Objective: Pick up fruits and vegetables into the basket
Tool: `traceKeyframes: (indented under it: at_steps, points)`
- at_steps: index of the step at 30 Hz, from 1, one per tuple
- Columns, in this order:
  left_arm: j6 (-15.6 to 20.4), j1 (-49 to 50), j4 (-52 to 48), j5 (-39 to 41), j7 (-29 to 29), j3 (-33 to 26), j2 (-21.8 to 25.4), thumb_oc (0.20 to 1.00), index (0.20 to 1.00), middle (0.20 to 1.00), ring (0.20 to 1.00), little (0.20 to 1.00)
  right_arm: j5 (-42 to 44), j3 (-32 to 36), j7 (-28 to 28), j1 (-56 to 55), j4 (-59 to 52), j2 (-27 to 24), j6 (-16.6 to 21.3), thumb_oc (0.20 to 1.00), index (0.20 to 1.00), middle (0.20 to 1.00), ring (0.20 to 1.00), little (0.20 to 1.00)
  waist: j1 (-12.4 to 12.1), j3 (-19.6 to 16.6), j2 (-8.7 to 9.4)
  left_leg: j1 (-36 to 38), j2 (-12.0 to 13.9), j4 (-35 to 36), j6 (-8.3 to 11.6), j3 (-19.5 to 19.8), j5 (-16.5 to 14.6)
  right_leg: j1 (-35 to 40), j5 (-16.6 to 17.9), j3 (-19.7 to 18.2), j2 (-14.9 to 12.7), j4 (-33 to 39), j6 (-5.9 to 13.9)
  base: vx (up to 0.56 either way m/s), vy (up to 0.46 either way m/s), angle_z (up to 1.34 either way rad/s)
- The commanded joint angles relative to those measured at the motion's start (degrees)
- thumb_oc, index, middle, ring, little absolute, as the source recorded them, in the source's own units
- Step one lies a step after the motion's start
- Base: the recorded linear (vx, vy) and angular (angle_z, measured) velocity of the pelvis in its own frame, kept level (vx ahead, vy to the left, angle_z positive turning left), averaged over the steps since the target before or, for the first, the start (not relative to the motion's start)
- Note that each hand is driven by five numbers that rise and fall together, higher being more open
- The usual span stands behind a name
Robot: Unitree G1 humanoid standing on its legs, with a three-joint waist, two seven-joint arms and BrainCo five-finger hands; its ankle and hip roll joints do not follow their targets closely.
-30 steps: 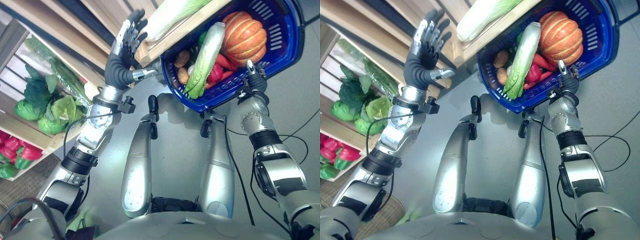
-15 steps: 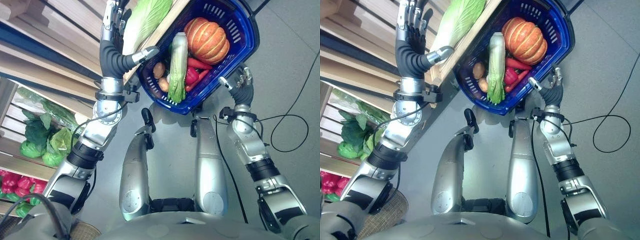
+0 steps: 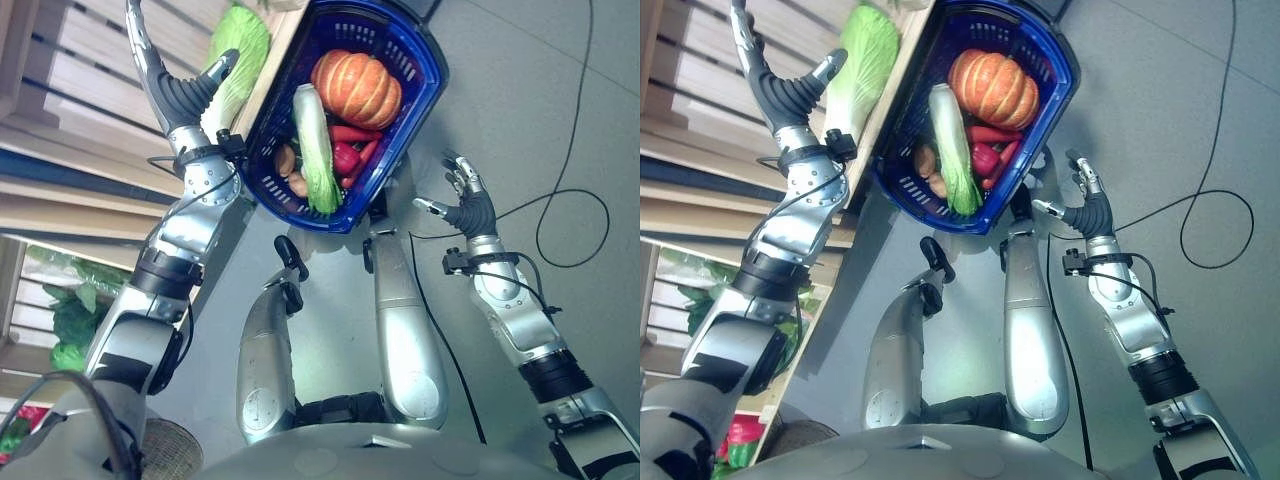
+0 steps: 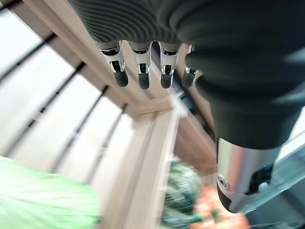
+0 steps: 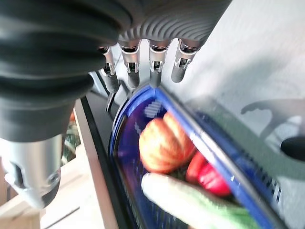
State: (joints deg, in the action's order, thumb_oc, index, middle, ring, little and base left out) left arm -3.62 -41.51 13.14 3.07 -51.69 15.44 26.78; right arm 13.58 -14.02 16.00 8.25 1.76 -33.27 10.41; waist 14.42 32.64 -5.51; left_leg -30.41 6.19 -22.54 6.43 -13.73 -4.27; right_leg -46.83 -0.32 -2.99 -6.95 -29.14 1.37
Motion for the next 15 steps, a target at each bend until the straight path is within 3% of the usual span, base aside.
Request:
traceKeyframes:
  at_steps: [1, 4, 15]
  points:
    - [-1.2, -2.0, 7.4, -1.2, -2.9, -1.5, 4.6, 1.0, 1.0, 1.0, 1.0, 1.0, -0.9, 1.2, -1.2, -3.8, -4.8, -0.6, 2.1, 1.0, 1.0, 1.0, 1.0, 1.0, 2.2, -2.8, 1.23, -4.5, 0.0, 0.2, -2.17, -2.0, 1.2, 1.4, -9.8, 3.4, 2.9, -4.9, 1.34, 0.01, 0.042, -0.09]
    - [-5.2, -5.6, 16.0, -1.4, -2.7, 0.1, 5.6, 1.0, 1.0, 1.0, 1.0, 1.0, -1.4, 1.7, -0.9, -4.0, -5.6, -1.5, 2.0, 1.0, 1.0, 1.0, 1.0, 1.0, 3.4, -2.8, 1.69, -4.9, 0.7, -0.4, -1.93, -2.6, 0.9, 0.9, -9.7, 2.9, 3.1, -4.8, 1.39, 0.02, 0.049, -0.1]
    - [-9.0, -8.8, 32.3, 4.0, 0.5, 2.1, 7.5, 1.0, 1.0, 1.0, 1.0, 1.0, -1.7, 1.5, -0.4, -2.9, -7.8, -3.4, 0.0, 1.0, 1.0, 1.0, 1.0, 1.0, 5.1, -2.8, 2.41, -6.6, 1.4, -2.4, -1.62, -3.6, -0.1, -1.1, -10.0, 1.9, 3.6, -5.5, 0.99, 0.01, 0.045, -0.07]
